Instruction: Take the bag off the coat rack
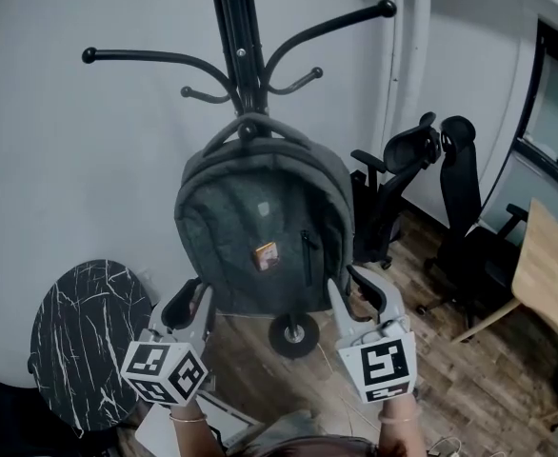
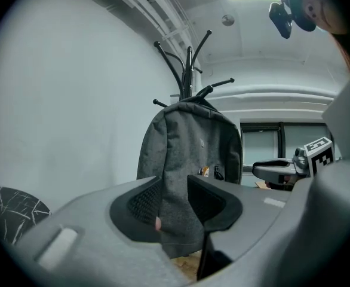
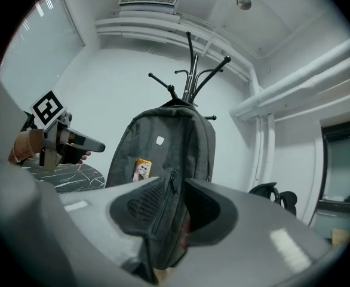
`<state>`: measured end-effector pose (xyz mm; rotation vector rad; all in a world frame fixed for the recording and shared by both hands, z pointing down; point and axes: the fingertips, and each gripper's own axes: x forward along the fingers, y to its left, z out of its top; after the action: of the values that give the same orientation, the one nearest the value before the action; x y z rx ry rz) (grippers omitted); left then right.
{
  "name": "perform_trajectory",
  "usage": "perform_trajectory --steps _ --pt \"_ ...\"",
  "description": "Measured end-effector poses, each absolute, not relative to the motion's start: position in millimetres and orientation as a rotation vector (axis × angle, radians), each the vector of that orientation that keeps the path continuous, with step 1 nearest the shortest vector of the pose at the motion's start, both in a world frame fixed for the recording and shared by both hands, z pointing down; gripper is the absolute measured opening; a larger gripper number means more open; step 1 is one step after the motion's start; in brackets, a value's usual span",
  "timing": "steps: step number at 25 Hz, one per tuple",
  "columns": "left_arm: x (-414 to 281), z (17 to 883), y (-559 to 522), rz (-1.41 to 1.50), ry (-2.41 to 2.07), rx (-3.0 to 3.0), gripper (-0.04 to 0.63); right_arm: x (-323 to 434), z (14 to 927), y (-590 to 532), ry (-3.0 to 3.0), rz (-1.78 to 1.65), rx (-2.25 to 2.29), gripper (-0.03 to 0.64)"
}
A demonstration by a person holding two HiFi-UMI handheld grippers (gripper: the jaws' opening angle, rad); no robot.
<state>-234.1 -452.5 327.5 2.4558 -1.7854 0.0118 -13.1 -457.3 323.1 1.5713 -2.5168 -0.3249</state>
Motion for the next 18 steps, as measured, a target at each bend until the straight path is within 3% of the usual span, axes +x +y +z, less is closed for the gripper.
perform_trajectory --steps 18 --pt "-257.3 353.5 -499.1 0.071 -1.730 2.404 0.196 1.2 354.7 -500.7 -2.396 -0.186 1.642 0.210"
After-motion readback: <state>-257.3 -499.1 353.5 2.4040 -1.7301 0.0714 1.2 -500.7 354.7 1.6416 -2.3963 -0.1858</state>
